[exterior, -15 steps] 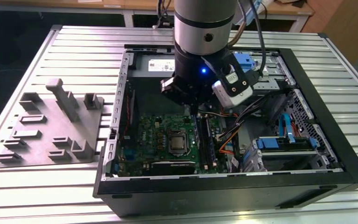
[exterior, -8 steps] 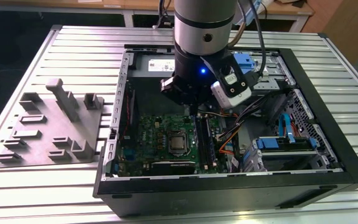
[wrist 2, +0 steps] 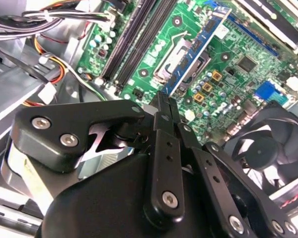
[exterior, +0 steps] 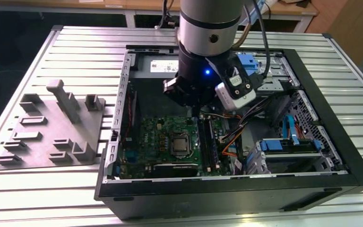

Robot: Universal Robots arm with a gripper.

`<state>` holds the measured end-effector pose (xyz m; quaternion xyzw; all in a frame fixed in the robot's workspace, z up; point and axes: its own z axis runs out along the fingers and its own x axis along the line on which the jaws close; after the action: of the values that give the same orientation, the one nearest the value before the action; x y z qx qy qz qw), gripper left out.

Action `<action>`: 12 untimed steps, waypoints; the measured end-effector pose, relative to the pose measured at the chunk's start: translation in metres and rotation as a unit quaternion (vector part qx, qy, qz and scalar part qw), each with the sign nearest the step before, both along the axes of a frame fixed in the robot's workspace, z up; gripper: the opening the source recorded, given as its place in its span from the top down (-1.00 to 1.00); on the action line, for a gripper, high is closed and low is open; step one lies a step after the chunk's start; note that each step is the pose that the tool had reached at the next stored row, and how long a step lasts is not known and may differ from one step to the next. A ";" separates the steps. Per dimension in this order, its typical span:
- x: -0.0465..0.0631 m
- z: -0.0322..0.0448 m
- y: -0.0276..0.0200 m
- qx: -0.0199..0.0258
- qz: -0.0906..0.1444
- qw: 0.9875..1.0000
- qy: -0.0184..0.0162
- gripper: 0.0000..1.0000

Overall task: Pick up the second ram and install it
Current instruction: 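Insert the second ram into the second slot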

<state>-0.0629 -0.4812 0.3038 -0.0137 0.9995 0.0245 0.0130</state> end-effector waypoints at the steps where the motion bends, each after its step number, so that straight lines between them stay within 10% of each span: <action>1: 0.002 0.0000 0.0000 0.000 0.000 1.000 0.000 0.77; 12: 0.014 -0.0015 0.0000 0.000 0.000 1.000 0.000 0.77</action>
<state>-0.0489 -0.4812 0.3023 -0.0138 0.9995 0.0245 0.0129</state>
